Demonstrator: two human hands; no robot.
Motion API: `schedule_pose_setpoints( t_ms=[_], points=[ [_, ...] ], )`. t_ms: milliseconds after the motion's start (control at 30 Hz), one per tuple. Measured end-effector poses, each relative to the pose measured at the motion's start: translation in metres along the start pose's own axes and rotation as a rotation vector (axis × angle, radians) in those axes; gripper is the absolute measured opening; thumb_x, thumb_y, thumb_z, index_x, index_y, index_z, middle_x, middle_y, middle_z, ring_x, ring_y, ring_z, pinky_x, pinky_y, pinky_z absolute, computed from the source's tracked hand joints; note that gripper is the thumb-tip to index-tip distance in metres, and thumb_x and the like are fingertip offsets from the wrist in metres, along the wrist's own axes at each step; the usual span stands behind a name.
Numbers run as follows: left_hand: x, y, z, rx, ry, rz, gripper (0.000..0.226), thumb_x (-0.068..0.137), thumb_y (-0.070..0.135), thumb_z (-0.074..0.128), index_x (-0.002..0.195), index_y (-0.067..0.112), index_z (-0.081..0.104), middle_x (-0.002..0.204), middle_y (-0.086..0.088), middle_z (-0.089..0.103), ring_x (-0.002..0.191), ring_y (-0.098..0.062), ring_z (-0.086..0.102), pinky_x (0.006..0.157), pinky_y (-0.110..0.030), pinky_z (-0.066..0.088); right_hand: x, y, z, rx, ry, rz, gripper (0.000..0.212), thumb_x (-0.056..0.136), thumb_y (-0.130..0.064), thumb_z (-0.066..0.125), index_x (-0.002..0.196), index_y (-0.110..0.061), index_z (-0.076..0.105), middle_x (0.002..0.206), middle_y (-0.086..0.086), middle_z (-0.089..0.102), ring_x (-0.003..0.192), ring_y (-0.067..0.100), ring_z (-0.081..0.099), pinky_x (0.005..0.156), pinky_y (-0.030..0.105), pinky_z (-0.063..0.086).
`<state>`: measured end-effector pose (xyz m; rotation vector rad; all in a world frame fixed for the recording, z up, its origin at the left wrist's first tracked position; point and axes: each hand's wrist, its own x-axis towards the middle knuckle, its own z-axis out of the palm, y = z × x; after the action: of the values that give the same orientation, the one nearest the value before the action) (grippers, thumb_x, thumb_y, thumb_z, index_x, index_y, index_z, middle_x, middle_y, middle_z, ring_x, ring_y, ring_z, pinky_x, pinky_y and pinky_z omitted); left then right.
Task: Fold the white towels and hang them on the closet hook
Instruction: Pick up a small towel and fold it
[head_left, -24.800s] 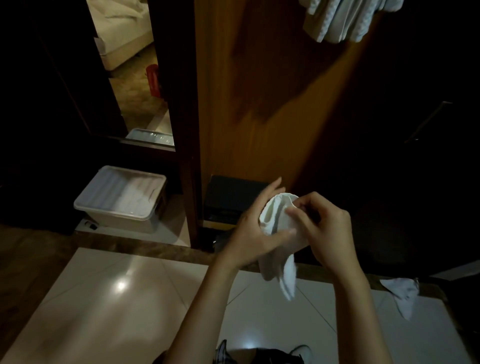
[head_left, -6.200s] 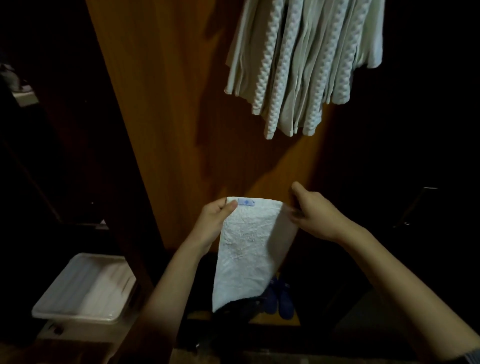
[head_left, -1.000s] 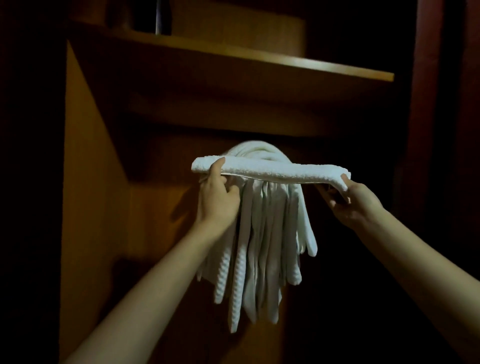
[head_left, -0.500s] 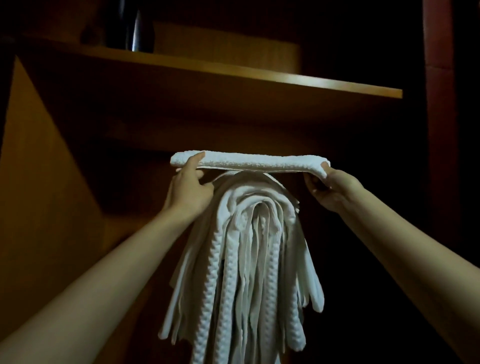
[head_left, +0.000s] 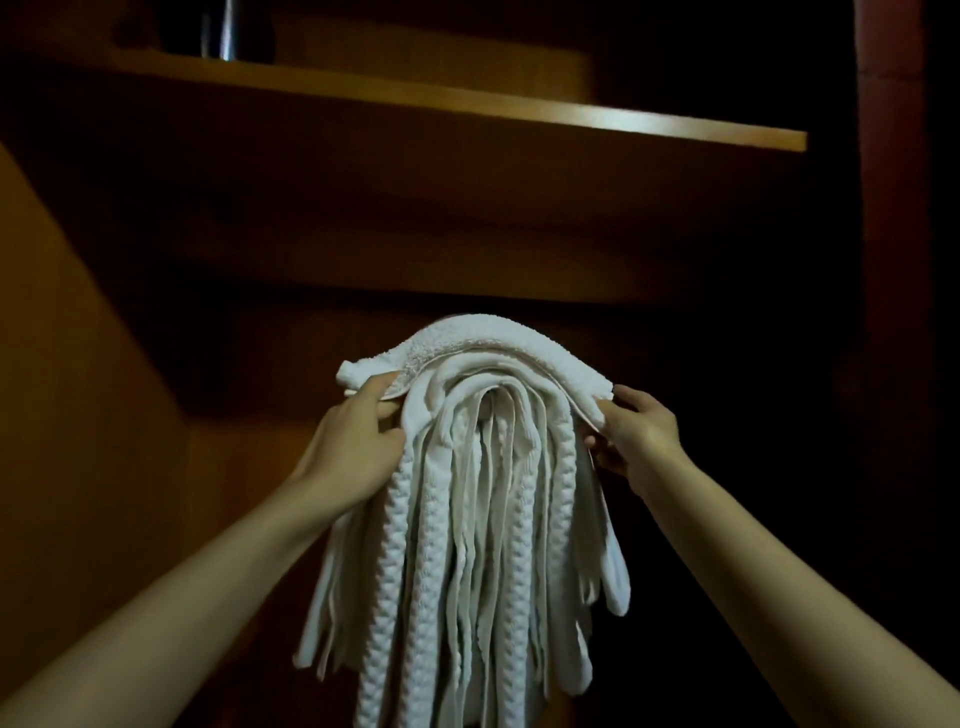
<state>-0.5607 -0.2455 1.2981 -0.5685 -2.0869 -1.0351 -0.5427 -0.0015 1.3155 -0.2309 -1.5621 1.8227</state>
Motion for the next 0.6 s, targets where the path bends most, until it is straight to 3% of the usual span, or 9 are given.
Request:
schedule_pose_setpoints(
  t_ms=[100, 167, 233, 333, 400, 500, 600],
  points=[
    [0.004, 0.003, -0.005, 0.057, -0.055, -0.016, 0.053, 0.086, 0.011, 0.051, 0.137, 0.025, 0.045, 0.125, -0.003, 0.063, 0.122, -0.024, 0.053, 0.085, -0.023, 0.036, -0.004, 0.001, 0.005, -0.221, 0.099, -0.166, 0.054, 0.086, -0.024, 0.067, 0.136, -0.019, 0.045, 0.115, 0.014, 0.062, 0.082, 0.023, 0.065, 0.059, 0.027, 0.048],
    [0.013, 0.009, -0.016, 0.196, -0.093, -0.042, 0.044, 0.085, 0.019, 0.046, 0.128, 0.027, 0.054, 0.115, -0.006, 0.067, 0.11, -0.029, 0.058, 0.08, -0.026, 0.042, -0.007, -0.003, 0.007, -0.478, 0.19, -0.304, 0.059, 0.086, -0.023, 0.066, 0.138, -0.02, 0.04, 0.125, 0.012, 0.055, 0.108, 0.028, 0.057, 0.08, 0.033, 0.048],
    [0.021, 0.019, -0.026, 0.375, -0.083, -0.045, 0.039, 0.082, 0.031, 0.041, 0.115, 0.029, 0.062, 0.107, -0.003, 0.069, 0.103, -0.028, 0.059, 0.082, -0.031, 0.046, -0.015, -0.011, 0.009, -0.628, 0.226, -0.533, 0.055, 0.086, -0.01, 0.06, 0.137, -0.021, 0.042, 0.129, 0.011, 0.049, 0.119, 0.027, 0.047, 0.093, 0.035, 0.042],
    [0.028, 0.024, -0.031, 0.554, 0.057, 0.041, 0.033, 0.089, 0.034, 0.04, 0.107, 0.031, 0.068, 0.109, -0.006, 0.057, 0.11, -0.028, 0.047, 0.088, -0.035, 0.039, -0.029, -0.02, 0.015, -0.591, 0.093, -0.841, 0.049, 0.088, -0.002, 0.051, 0.133, -0.021, 0.051, 0.136, 0.007, 0.045, 0.128, 0.021, 0.039, 0.097, 0.025, 0.032],
    [0.031, 0.023, -0.028, 0.518, 0.117, 0.07, 0.028, 0.088, 0.035, 0.046, 0.105, 0.029, 0.068, 0.117, -0.005, 0.04, 0.118, -0.025, 0.032, 0.098, -0.039, 0.031, -0.039, -0.019, 0.021, -0.583, -0.003, -0.921, 0.05, 0.091, -0.008, 0.049, 0.137, -0.027, 0.047, 0.144, 0.004, 0.039, 0.134, 0.019, 0.033, 0.103, 0.026, 0.028],
    [0.036, 0.017, -0.019, 0.305, 0.111, 0.018, 0.024, 0.088, 0.034, 0.052, 0.108, 0.026, 0.063, 0.152, -0.002, 0.015, 0.139, -0.021, 0.008, 0.11, -0.043, 0.018, -0.044, -0.008, 0.025, -0.732, -0.159, -0.918, 0.06, 0.093, -0.014, 0.044, 0.146, -0.036, 0.027, 0.155, 0.002, 0.024, 0.143, 0.016, 0.018, 0.111, 0.035, 0.025],
    [0.037, 0.007, -0.007, 0.013, -0.045, 0.001, 0.047, 0.096, 0.05, 0.036, 0.139, 0.032, 0.035, 0.157, 0.002, 0.016, 0.144, -0.019, 0.012, 0.114, -0.039, 0.014, -0.038, -0.003, 0.025, -0.735, -0.252, -0.847, 0.07, 0.091, -0.012, 0.041, 0.149, -0.037, 0.012, 0.157, 0.002, 0.018, 0.145, 0.016, 0.012, 0.112, 0.04, 0.025]
  ],
)
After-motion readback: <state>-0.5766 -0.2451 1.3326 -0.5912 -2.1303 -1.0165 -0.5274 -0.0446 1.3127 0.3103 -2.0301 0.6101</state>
